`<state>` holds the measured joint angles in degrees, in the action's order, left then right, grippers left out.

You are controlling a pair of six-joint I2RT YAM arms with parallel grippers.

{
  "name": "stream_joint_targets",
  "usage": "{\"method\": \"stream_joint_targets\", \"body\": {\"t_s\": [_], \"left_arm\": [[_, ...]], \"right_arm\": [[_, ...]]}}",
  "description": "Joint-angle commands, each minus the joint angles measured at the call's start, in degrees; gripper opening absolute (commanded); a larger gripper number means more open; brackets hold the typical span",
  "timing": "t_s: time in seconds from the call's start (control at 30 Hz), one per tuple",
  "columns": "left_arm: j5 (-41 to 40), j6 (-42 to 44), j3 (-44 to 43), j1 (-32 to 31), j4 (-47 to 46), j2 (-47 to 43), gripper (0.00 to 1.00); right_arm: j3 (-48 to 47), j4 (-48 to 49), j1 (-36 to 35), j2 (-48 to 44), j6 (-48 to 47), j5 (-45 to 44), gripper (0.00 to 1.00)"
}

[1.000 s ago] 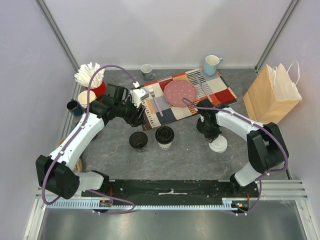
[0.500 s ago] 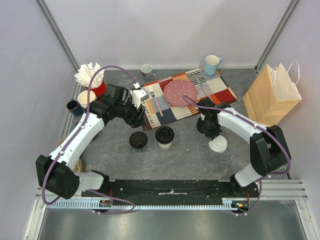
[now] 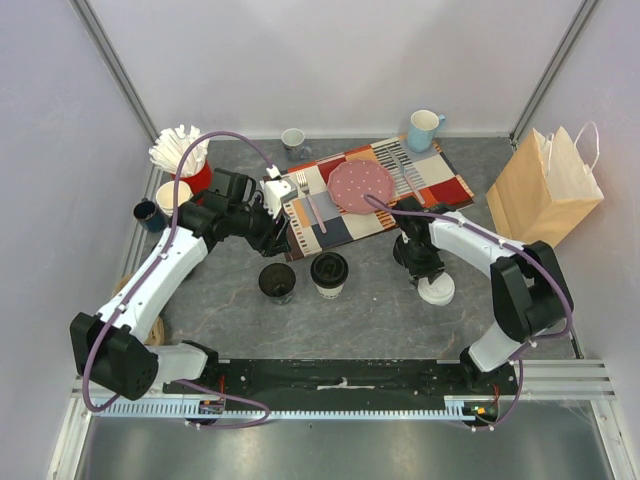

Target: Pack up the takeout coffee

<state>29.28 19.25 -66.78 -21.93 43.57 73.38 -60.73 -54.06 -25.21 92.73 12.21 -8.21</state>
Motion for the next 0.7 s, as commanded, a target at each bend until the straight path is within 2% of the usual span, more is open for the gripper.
{"method": "stream_joint_targets", "body": {"t_s": [0.0, 0.07, 0.2, 0.47, 0.67], "left_arm": [[2.27, 2.29, -1.95, 0.05, 0.2, -2.28, 0.57], [2.45, 2.46, -2.03, 0.05, 0.29, -2.2, 0.56], [2.71, 2.46, -2.21, 0.05, 0.55, -1.93, 0.56], [3.07, 2.46, -2.65, 0.05, 0.81, -1.14, 0.56], [3.15, 2.55, -2.74, 0.05, 0.9, -1.14, 0.56]], "right_arm": [[-1.41, -0.26, 0.08, 2.19, 0.54, -2.51, 0.43], [-1.41, 0.27, 0.08, 2.63, 0.19, -2.95, 0.39], [-1.15, 0.71, 0.08, 1.58, 0.1, -3.22, 0.24], [-1.15, 0.89, 0.08, 0.17, -0.43, -2.34, 0.01], [-2.11, -0.34, 0.08, -1.67, -0.17, -2.34, 0.0]]}}
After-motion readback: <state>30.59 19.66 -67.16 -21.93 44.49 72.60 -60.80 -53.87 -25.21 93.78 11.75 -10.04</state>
